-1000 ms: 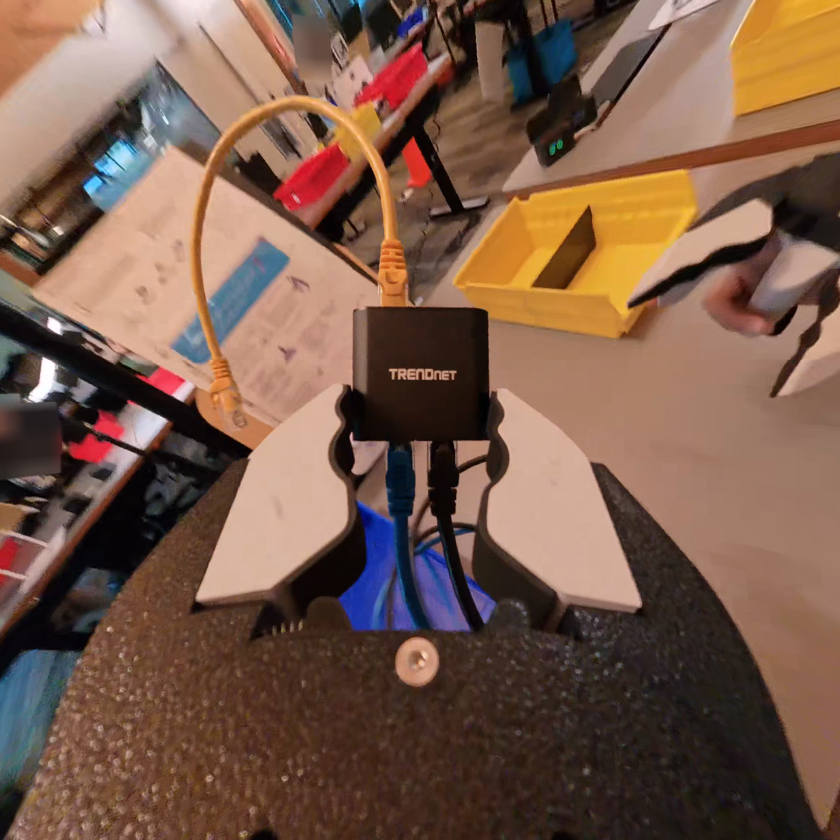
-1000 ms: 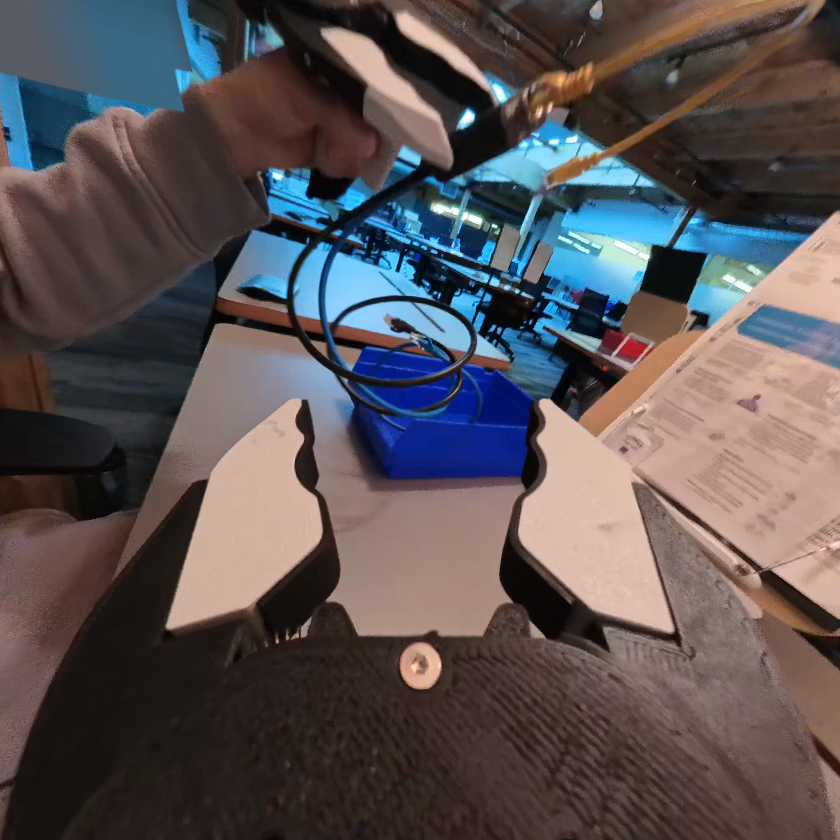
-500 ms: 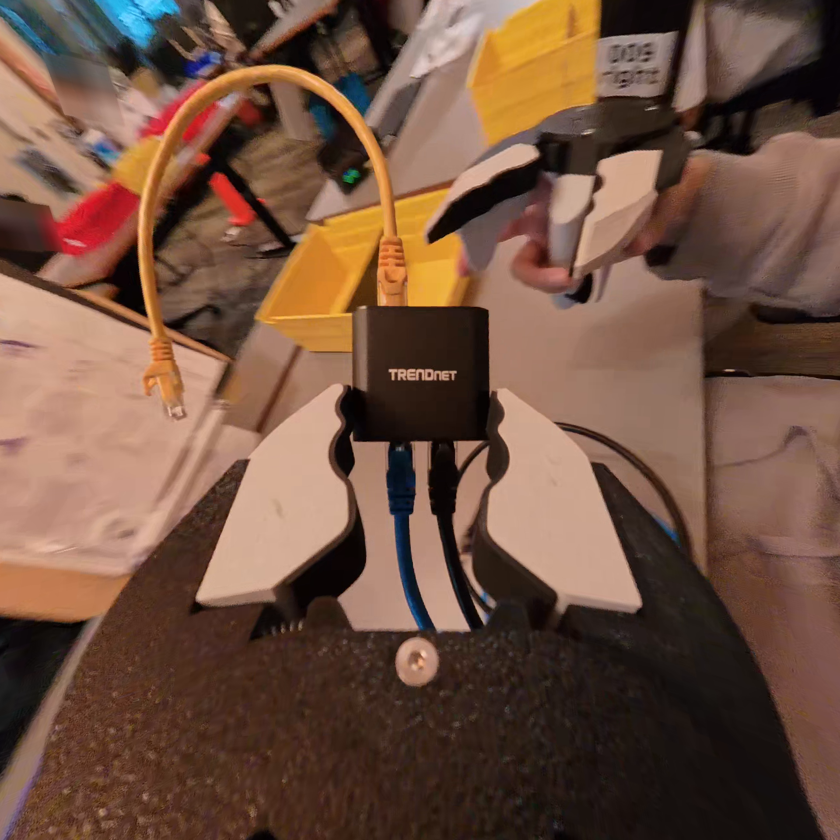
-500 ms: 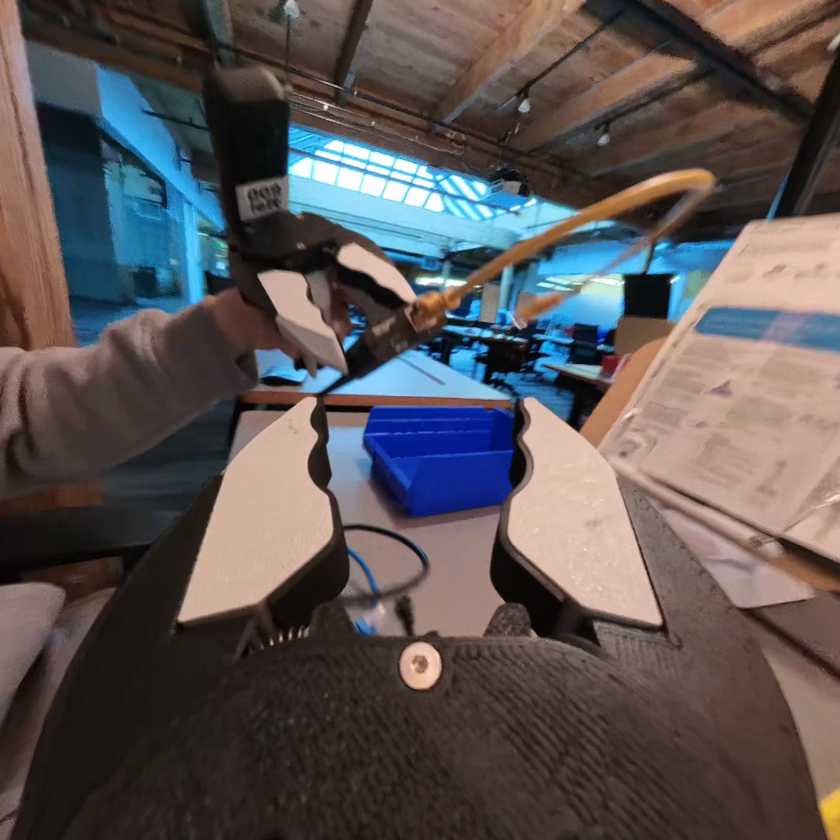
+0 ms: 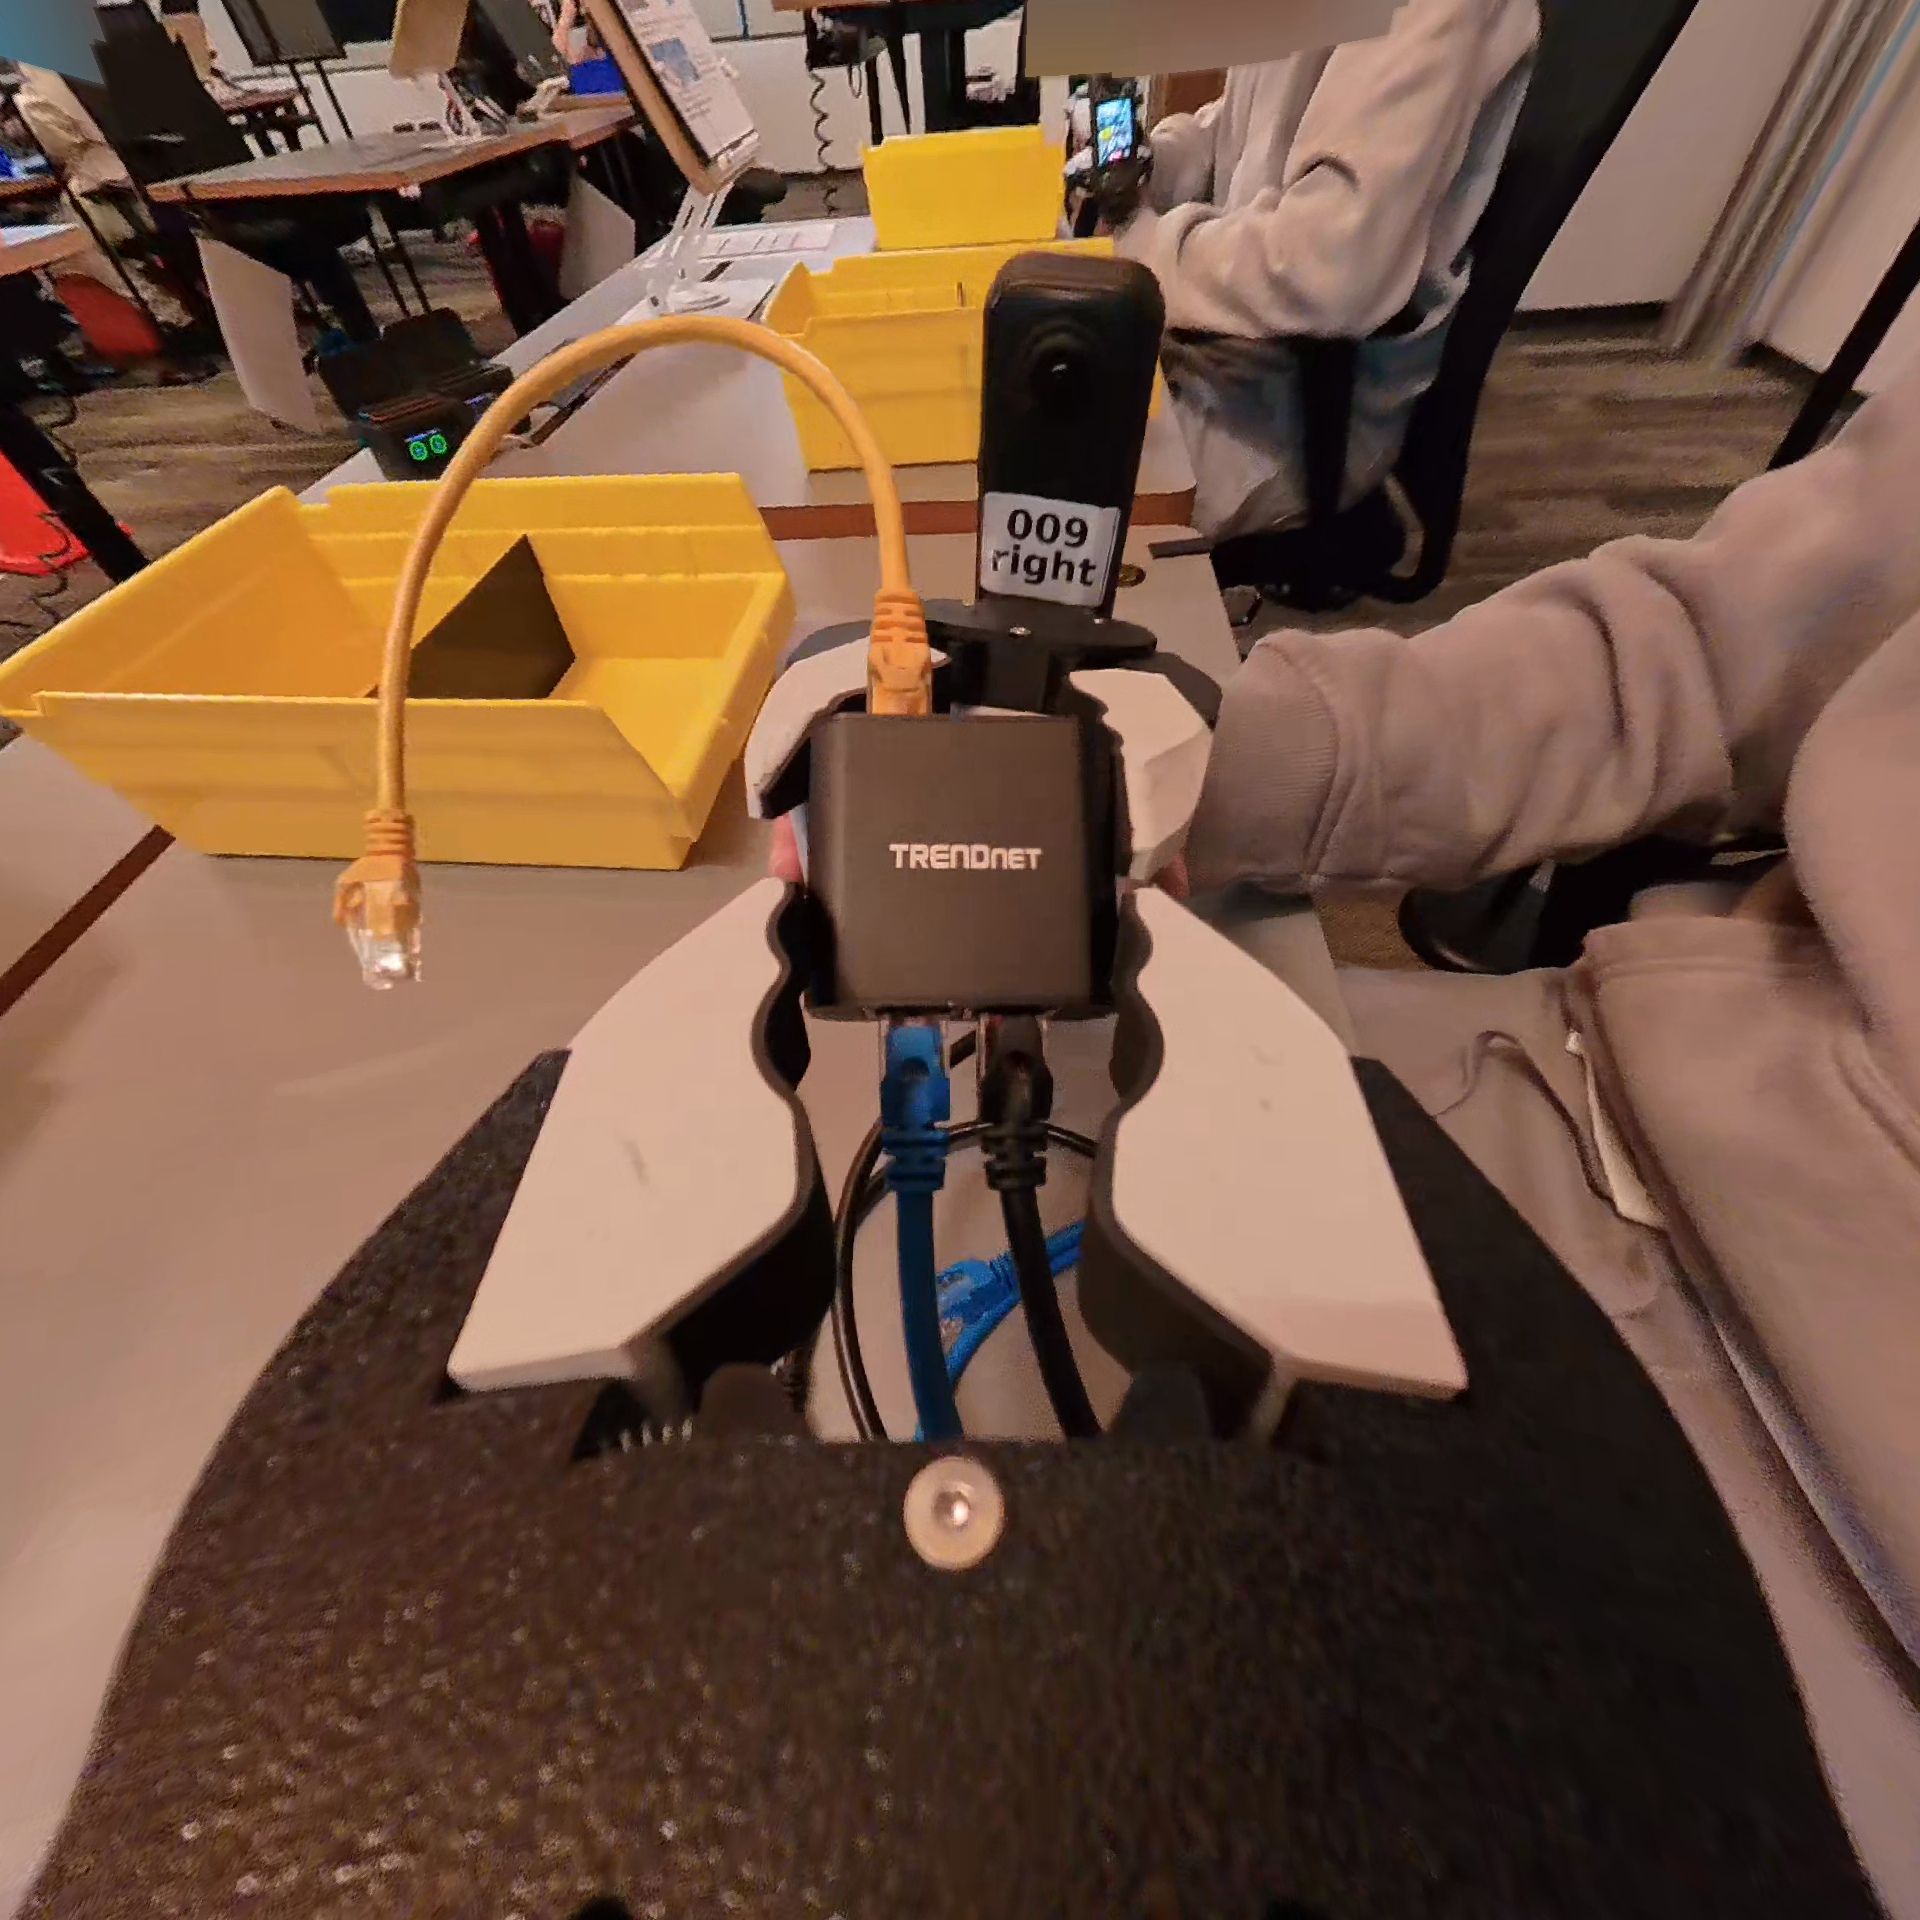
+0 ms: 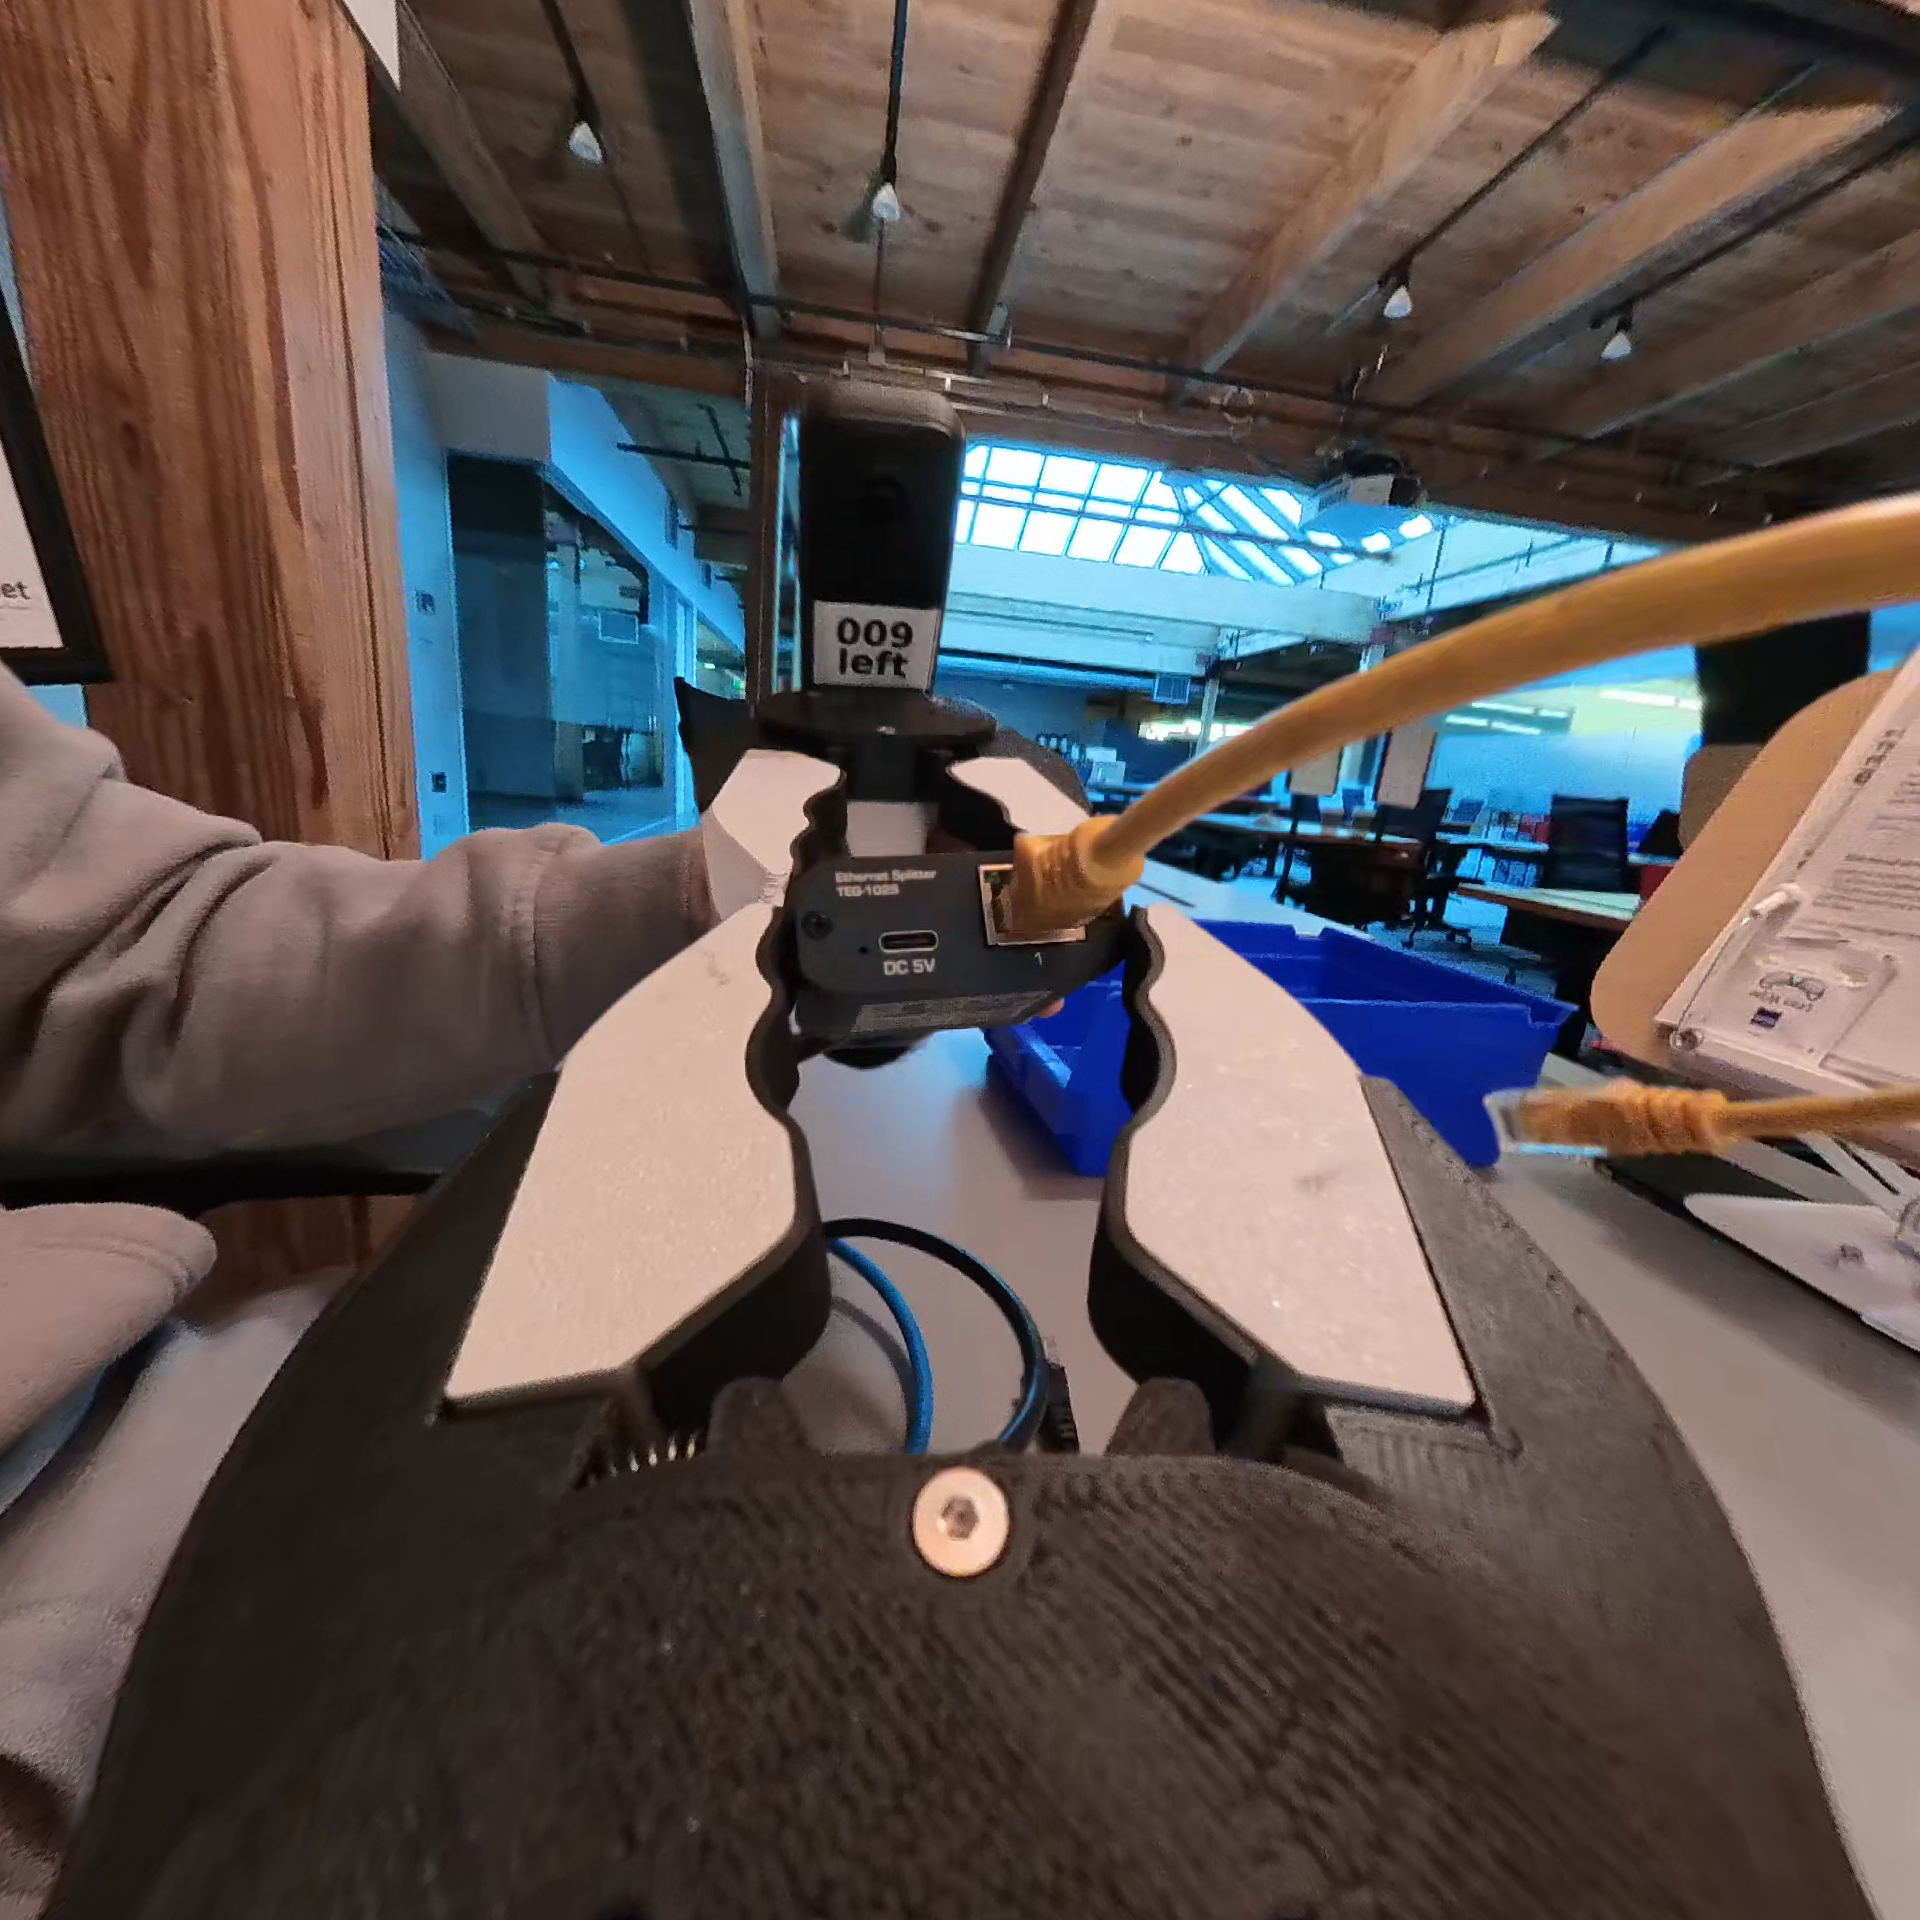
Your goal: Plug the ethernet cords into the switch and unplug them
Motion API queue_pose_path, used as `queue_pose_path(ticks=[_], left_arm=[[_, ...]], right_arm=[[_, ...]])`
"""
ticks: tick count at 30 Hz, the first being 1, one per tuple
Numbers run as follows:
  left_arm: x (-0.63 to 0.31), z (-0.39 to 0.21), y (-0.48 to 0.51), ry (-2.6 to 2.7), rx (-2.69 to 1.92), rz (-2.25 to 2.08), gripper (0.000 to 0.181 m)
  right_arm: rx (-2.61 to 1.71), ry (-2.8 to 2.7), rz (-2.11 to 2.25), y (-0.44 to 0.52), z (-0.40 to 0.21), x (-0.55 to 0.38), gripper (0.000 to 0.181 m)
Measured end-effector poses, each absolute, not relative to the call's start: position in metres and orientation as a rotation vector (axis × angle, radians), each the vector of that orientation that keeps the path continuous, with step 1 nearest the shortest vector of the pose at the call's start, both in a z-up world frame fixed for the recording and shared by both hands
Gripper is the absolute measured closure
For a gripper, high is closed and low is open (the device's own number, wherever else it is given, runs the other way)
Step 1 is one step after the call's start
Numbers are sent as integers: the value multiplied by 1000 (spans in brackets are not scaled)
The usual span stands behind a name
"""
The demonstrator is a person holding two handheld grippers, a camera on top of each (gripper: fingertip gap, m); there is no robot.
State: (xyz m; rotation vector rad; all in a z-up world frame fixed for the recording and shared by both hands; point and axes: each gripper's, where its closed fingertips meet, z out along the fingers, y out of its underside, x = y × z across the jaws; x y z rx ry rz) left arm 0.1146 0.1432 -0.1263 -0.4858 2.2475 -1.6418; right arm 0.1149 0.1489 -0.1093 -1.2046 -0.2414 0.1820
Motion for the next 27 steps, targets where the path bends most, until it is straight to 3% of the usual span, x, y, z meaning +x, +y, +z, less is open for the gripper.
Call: queue_pose_path(ticks=[5,10,13,15,20,27], left_arm=[[112,-124,143,2198,-454,-1647,125],[105,-115,149,1925,-458,-1709,110],[99,-127,148,1890,-489,-1804,113],[95,-128,149,1816,-463,-1891,124],[89,-131,139,1698,-442,-2064,114],[96,-137,133,1642,-503,-2107,120]], right_arm=[[-1151,-251,174,148,-105,112,121],[-1053,-185,244,142,-92,116,121],[-1031,-205,288,142,-92,107,121],[-1025,-230,319,145,-93,99,121],[-1028,-258,331,152,-96,87,121],[-985,-239,348,151,-95,88,121]])
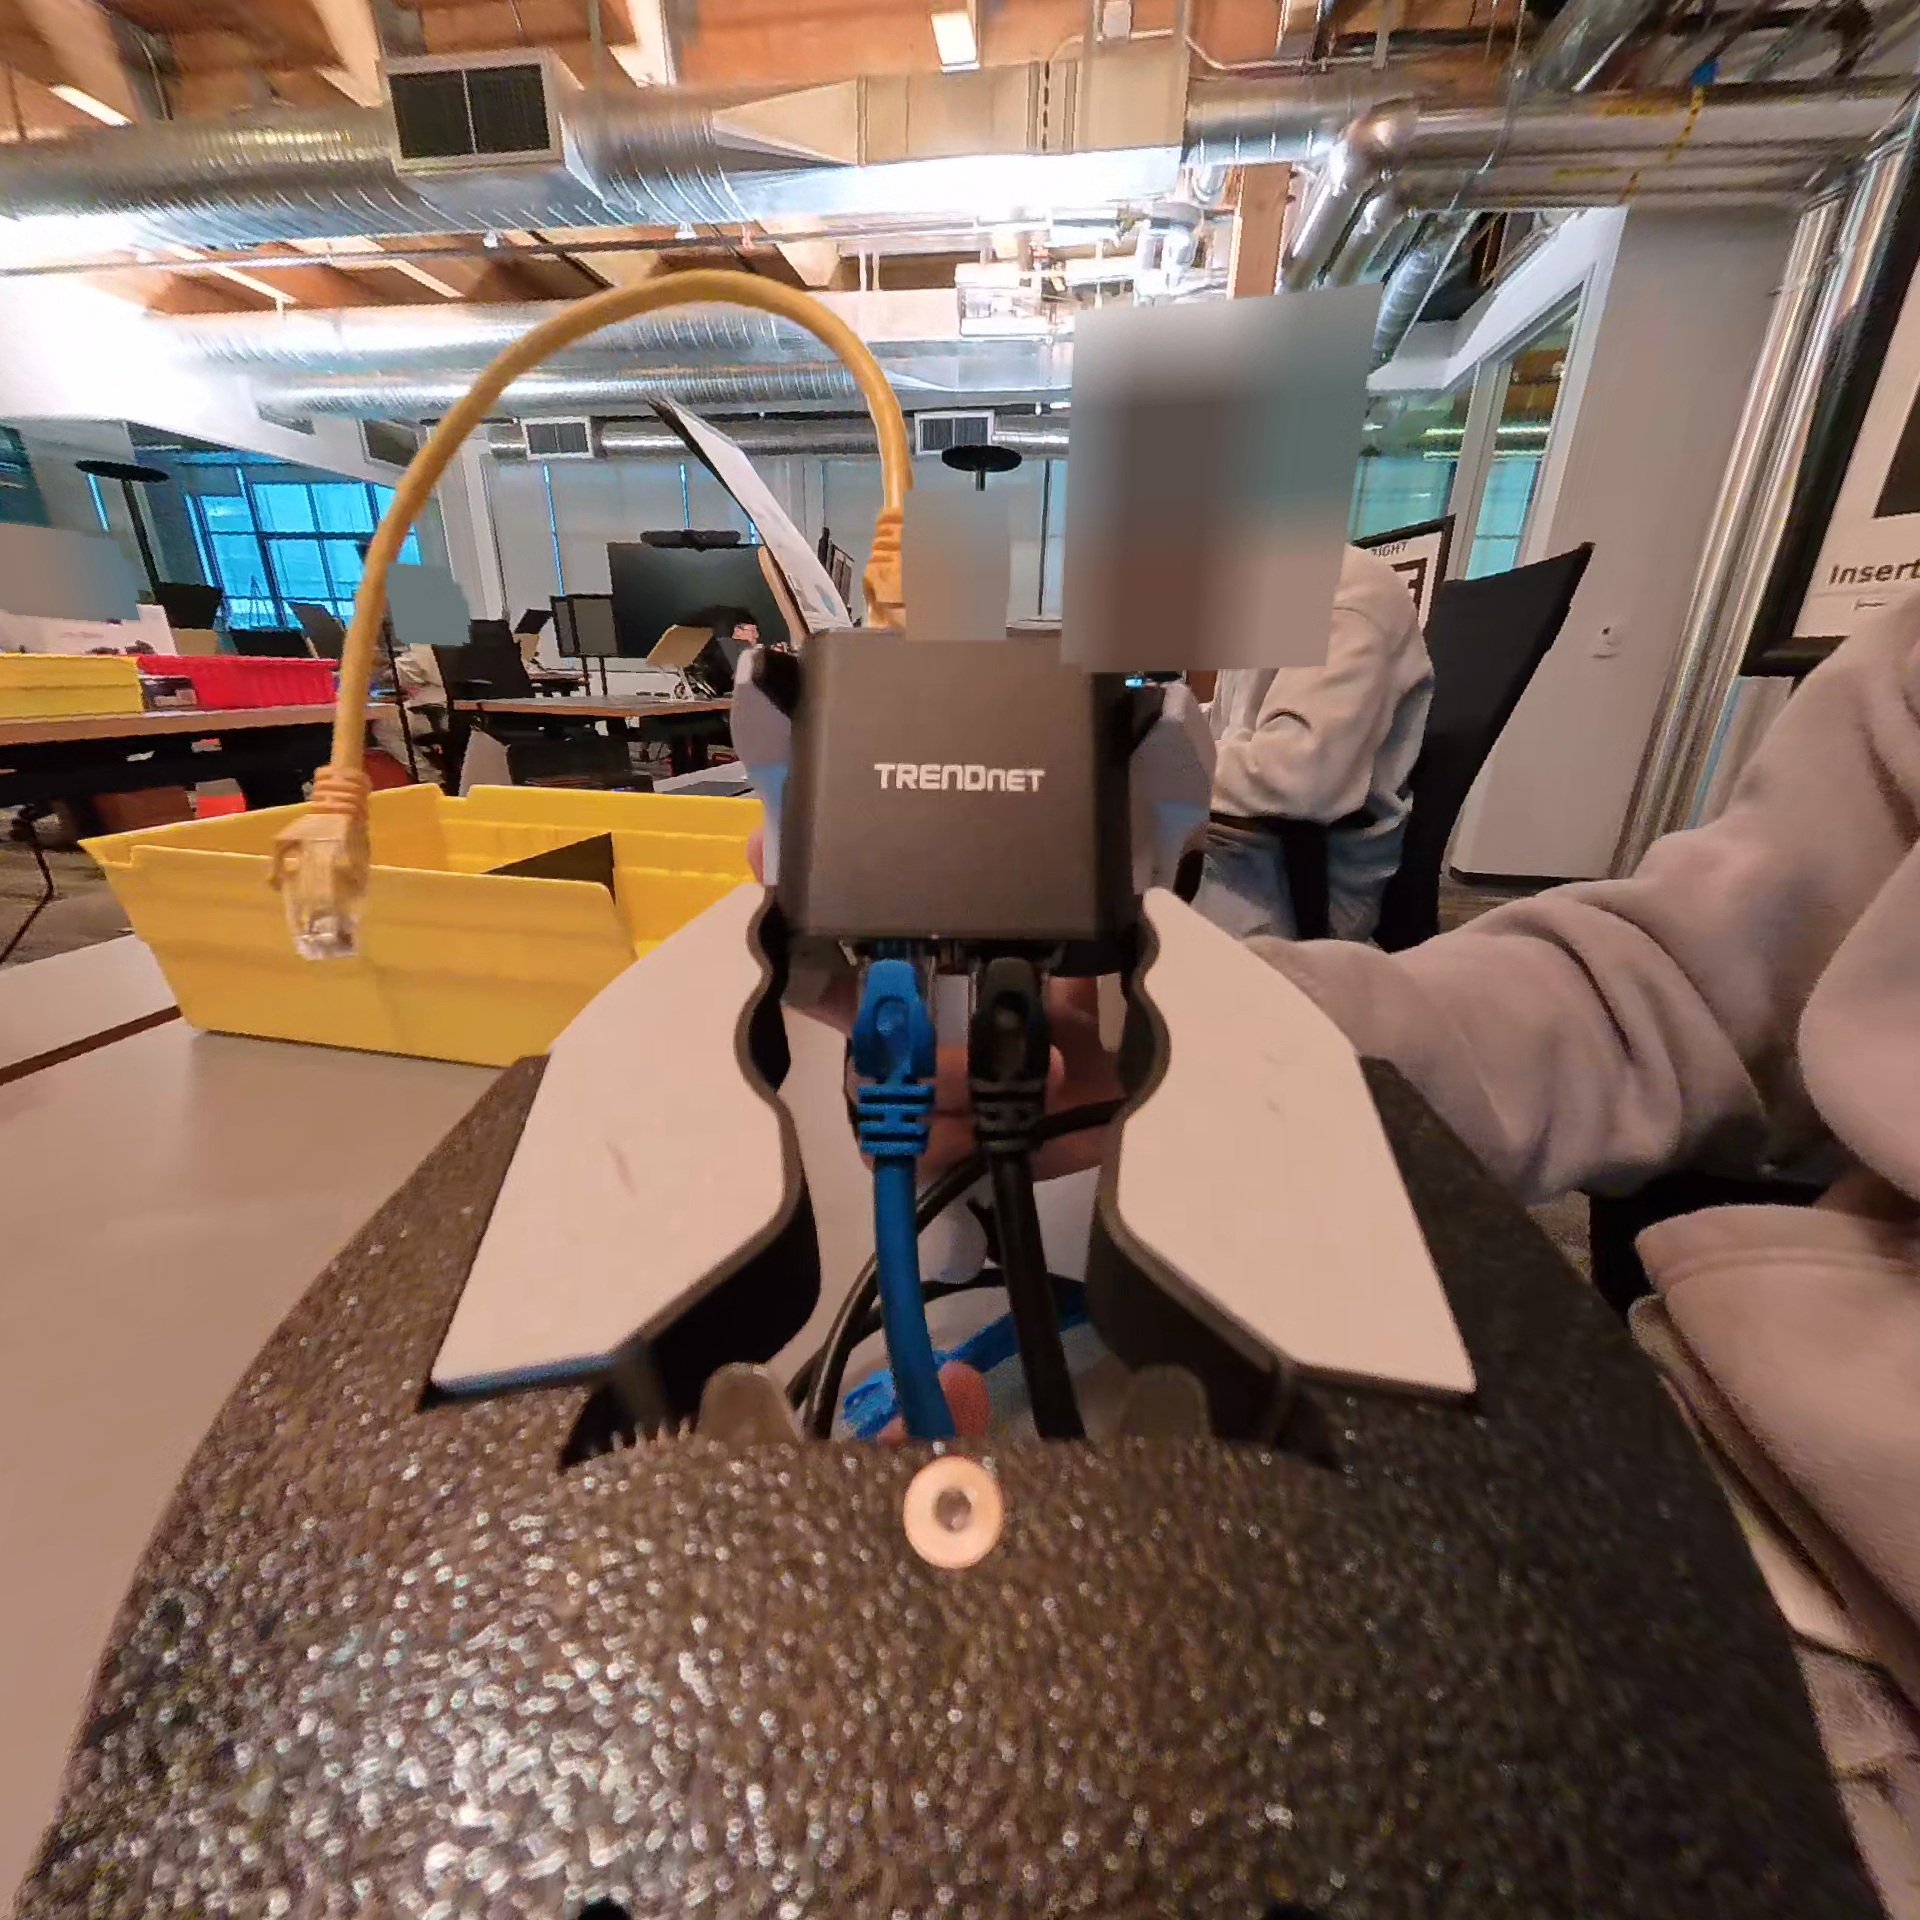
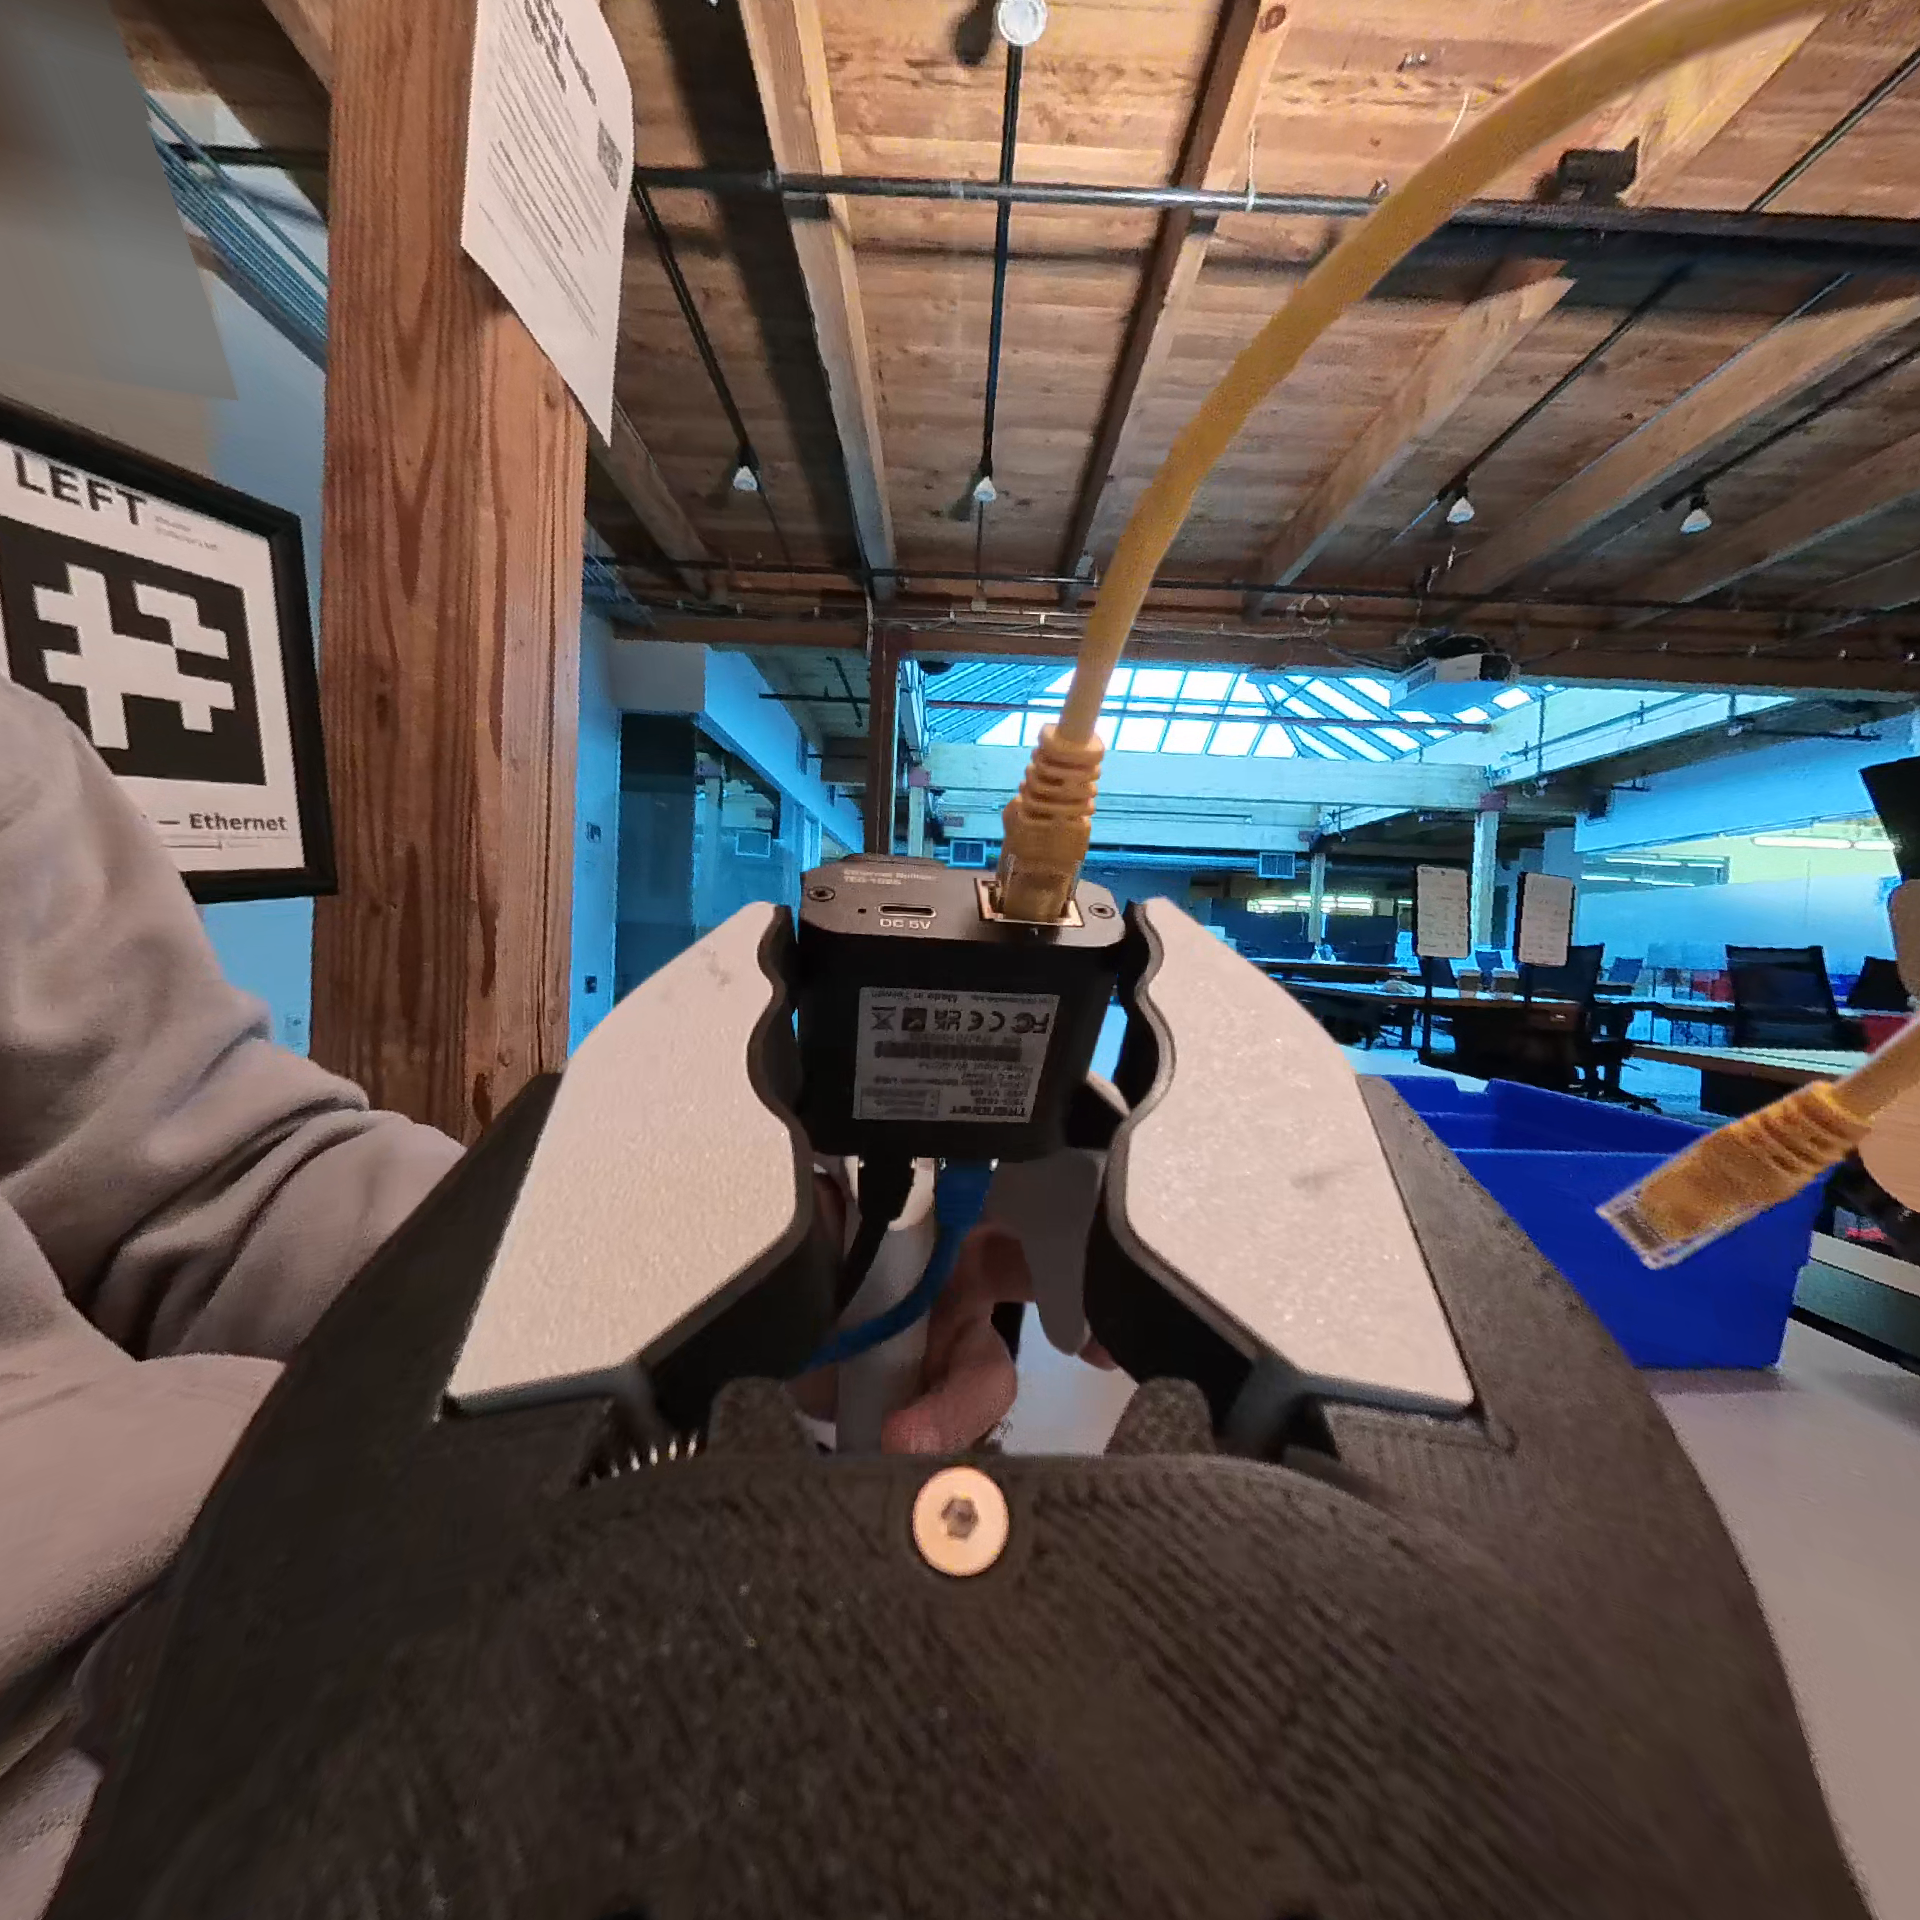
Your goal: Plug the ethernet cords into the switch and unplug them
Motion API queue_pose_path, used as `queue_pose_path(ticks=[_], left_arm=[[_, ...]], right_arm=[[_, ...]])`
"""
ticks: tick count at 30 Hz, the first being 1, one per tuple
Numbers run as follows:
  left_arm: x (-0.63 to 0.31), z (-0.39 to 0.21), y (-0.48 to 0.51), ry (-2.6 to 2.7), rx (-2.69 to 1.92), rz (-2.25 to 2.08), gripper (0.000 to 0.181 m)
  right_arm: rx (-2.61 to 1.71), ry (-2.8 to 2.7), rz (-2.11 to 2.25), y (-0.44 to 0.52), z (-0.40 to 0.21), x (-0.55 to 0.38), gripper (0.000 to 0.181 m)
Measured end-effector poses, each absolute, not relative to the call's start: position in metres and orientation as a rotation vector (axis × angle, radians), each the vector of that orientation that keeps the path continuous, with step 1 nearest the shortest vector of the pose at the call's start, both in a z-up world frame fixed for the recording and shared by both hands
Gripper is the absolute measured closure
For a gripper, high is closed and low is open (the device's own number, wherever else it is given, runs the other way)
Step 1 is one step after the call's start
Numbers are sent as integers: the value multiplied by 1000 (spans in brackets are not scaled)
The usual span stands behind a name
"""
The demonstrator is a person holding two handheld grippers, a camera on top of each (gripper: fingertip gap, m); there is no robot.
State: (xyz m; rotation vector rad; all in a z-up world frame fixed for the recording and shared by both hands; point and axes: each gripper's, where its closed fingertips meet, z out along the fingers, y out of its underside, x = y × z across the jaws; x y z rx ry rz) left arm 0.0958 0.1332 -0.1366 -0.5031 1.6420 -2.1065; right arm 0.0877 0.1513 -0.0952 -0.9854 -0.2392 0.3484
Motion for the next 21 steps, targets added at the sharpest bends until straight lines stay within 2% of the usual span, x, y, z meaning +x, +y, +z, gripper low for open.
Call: queue_pose_path(ticks=[5,9,15,19,21], left_arm=[[95,-140,131,1618,-508,-2182,120],[98,-139,134,1630,-532,-2081,121],[113,-148,158,1786,-579,-1590,120],[119,-147,185,1819,-661,-1335,120],[119,-153,189,1859,-717,-1321,120]], right_arm=[[-997,-258,353,152,-98,85,121],[-997,-248,366,151,-99,88,122],[-1196,-190,328,155,-115,108,126],[-1303,139,360,166,-121,138,107],[-1293,316,439,169,-126,141,112]])
